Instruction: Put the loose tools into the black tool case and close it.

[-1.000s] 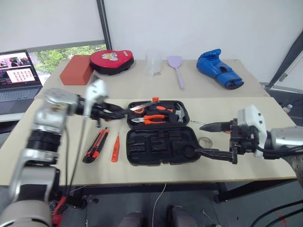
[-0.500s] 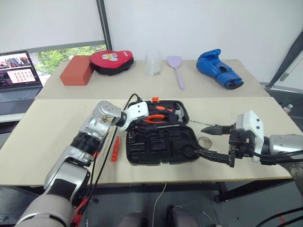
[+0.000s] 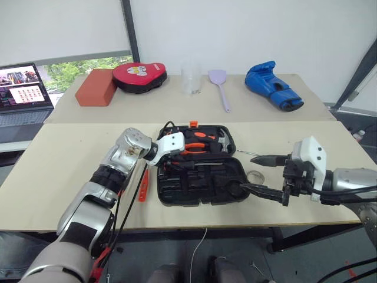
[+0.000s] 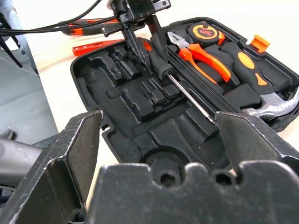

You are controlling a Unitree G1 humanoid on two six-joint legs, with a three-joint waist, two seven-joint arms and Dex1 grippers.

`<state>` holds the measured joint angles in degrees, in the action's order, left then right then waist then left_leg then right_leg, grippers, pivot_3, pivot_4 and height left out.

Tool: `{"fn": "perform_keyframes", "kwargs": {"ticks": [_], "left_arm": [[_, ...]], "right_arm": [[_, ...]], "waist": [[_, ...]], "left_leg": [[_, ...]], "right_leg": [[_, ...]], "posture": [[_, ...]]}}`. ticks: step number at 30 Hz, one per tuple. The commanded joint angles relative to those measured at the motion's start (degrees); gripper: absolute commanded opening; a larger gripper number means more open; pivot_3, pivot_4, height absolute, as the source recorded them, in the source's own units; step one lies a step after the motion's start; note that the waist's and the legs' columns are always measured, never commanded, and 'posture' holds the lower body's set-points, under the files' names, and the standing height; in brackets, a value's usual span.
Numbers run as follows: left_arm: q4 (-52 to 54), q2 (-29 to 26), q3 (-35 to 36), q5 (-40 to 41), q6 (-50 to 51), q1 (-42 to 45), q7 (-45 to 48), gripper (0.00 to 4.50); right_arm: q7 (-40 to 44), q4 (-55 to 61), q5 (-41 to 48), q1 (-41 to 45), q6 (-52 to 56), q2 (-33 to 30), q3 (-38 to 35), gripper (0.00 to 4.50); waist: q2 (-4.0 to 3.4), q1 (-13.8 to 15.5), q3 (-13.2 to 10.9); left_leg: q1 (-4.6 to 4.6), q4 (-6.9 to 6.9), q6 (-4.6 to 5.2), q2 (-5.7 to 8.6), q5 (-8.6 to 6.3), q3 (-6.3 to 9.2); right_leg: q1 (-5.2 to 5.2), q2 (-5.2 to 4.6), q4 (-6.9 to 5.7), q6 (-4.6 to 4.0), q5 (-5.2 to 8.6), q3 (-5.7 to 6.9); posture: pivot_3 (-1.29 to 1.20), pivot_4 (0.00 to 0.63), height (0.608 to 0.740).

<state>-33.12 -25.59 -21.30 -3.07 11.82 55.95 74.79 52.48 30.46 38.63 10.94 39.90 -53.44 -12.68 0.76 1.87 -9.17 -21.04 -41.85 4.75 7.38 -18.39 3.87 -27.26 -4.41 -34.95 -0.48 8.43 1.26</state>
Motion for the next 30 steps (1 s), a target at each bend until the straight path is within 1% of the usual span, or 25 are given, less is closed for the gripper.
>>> {"fn": "perform_keyframes", "kwargs": {"ticks": [1,2,3,4,5,6,8,9,11,14,15,16,17,18,19,24,30], "left_arm": [[4.4,-0.4,2.0,2.4,3.5,2.2,2.0,3.09],[5.1,-0.4,2.1,2.6,4.0,2.2,2.2,3.42],[5.6,-0.5,2.2,2.8,4.3,2.2,2.2,3.62],[6.0,-0.5,2.3,3.1,4.6,2.1,2.7,4.08],[6.4,-0.6,2.4,3.3,4.8,2.0,3.1,4.34],[6.6,-0.6,2.3,3.5,4.9,1.9,3.6,4.43],[5.3,-0.5,2.0,2.7,3.7,1.8,2.9,4.13],[4.4,-0.3,1.7,2.3,3.0,1.9,2.4,3.9],[2.6,0.4,1.5,1.4,1.9,2.1,0.9,3.03],[-0.1,1.4,1.5,0.9,0.8,2.8,-0.2,1.92],[-0.9,1.8,1.7,0.9,0.9,3.1,-0.3,1.44],[-1.4,2.0,1.9,1.0,0.9,3.4,-0.3,1.06],[-2.3,2.4,1.8,0.8,0.6,3.8,-0.4,0.78],[-3.2,2.7,1.4,0.4,0.2,4.1,-0.6,0.32],[-4.0,2.9,0.7,-0.2,-0.2,4.2,-0.7,0.03],[-7.0,3.8,-2.3,-4.1,-3.8,3.4,-1.6,0.03],[-8.6,3.7,-2.7,-5.3,-6.3,2.1,-1.6,0.03]], "right_arm": [[-0.1,2.2,1.6,0.7,-0.1,-0.2,-1.5,4.5],[-0.1,2.3,1.8,0.4,-0.1,-0.2,-1.6,4.5],[0.0,2.4,1.9,0.3,-0.2,-0.2,-1.7,4.5],[-0.1,2.4,1.9,0.1,-0.3,-0.2,-1.7,4.5],[-0.1,2.4,2.0,-0.1,-0.3,-0.2,-1.7,4.5],[-0.1,2.4,2.0,-0.2,-0.4,-0.2,-1.7,4.5],[-0.3,2.2,1.8,0.0,-0.5,-0.1,-1.4,4.5],[-0.3,2.1,1.8,0.1,-0.5,0.0,-1.3,4.5],[-0.5,2.0,1.7,0.4,-0.6,0.1,-1.1,4.5],[-0.5,1.9,1.7,0.5,-0.6,0.1,-1.0,4.5],[-0.6,1.9,1.6,0.5,-0.6,0.1,-0.9,4.5],[-0.6,1.9,1.6,0.5,-0.6,0.1,-0.9,4.5],[-0.7,1.9,1.6,0.3,-0.6,0.1,-1.0,4.5],[-0.7,1.9,1.6,0.3,-0.6,0.1,-1.0,4.5],[-0.8,1.9,1.6,0.3,-0.6,0.2,-0.9,4.5],[-1.2,1.5,1.4,0.8,-0.5,0.5,-0.6,4.5],[-1.2,-1.0,-0.4,0.8,-1.5,0.5,-0.2,4.5]], "waist": [[0.0,0.0,0.0],[0.0,0.0,0.0],[0.0,0.1,0.0],[0.0,0.1,0.0],[0.0,0.1,0.0],[0.0,0.2,0.0],[0.0,0.2,0.0],[0.0,0.2,0.0],[0.0,0.2,0.0],[0.0,0.3,0.0],[0.0,0.3,0.0],[0.0,0.3,0.0],[0.0,0.4,0.0],[0.0,0.4,0.0],[0.0,0.4,0.0],[0.01,0.5,0.0],[0.03,0.5,0.0]], "left_leg": [[0.0,0.0,0.0,0.0,0.0,-0.01],[0.0,0.0,0.0,-0.01,0.0,-0.01],[0.0,0.0,0.0,-0.01,0.0,-0.01],[0.0,0.0,0.0,-0.01,0.0,-0.01],[0.0,0.0,0.0,-0.01,0.0,-0.01],[0.0,0.0,0.0,-0.01,0.0,-0.01],[0.0,0.0,0.0,-0.01,0.0,-0.01],[0.01,0.0,0.0,-0.01,0.0,-0.01],[0.01,0.0,0.0,-0.01,0.0,-0.01],[0.01,0.0,0.0,0.0,0.0,-0.01],[0.01,0.0,0.0,0.0,0.0,-0.01],[0.0,0.0,0.0,0.0,0.0,-0.01],[0.0,-0.01,0.0,0.0,0.0,-0.01],[0.0,0.0,0.0,0.0,0.0,-0.01],[0.0,0.0,0.0,0.0,0.0,-0.01],[0.02,0.0,0.0,0.0,0.0,-0.01],[0.09,0.0,0.01,0.0,0.0,-0.01]], "right_leg": [[0.0,0.0,0.0,0.0,0.0,-0.01],[0.0,0.01,-0.01,0.0,0.0,-0.01],[0.0,0.01,-0.01,0.0,0.0,-0.01],[0.0,0.01,-0.01,0.0,0.0,-0.01],[0.0,0.01,0.0,0.0,0.0,-0.01],[0.0,0.01,-0.01,0.0,0.0,-0.01],[0.0,0.01,0.0,0.0,0.0,-0.01],[0.0,0.01,0.0,0.0,0.0,-0.01],[0.0,0.01,-0.01,0.0,0.0,-0.01],[0.0,0.01,0.0,0.0,0.0,-0.01],[0.0,0.01,0.0,0.0,0.0,0.0],[0.0,0.01,0.0,0.0,0.0,-0.01],[0.0,0.01,0.0,0.0,0.0,0.0],[0.0,0.01,0.0,0.0,0.0,0.0],[0.0,0.0,0.0,0.0,0.0,0.0],[0.03,0.0,0.0,0.0,0.0,-0.01],[0.09,0.0,0.0,0.0,0.0,-0.02]], "posture": [[0.0,0.15,0.74],[0.0,0.15,0.74],[0.0,0.15,0.74],[0.0,0.15,0.74],[0.0,0.15,0.74],[0.0,0.15,0.74],[0.0,0.15,0.74],[0.0,0.15,0.74],[0.0,0.15,0.74],[0.0,0.15,0.74],[0.0,0.15,0.74],[0.0,0.15,0.74],[0.0,0.15,0.74],[0.0,0.15,0.74],[0.0,0.15,0.74],[0.0,0.15,0.74],[0.0,0.15,0.74]]}}
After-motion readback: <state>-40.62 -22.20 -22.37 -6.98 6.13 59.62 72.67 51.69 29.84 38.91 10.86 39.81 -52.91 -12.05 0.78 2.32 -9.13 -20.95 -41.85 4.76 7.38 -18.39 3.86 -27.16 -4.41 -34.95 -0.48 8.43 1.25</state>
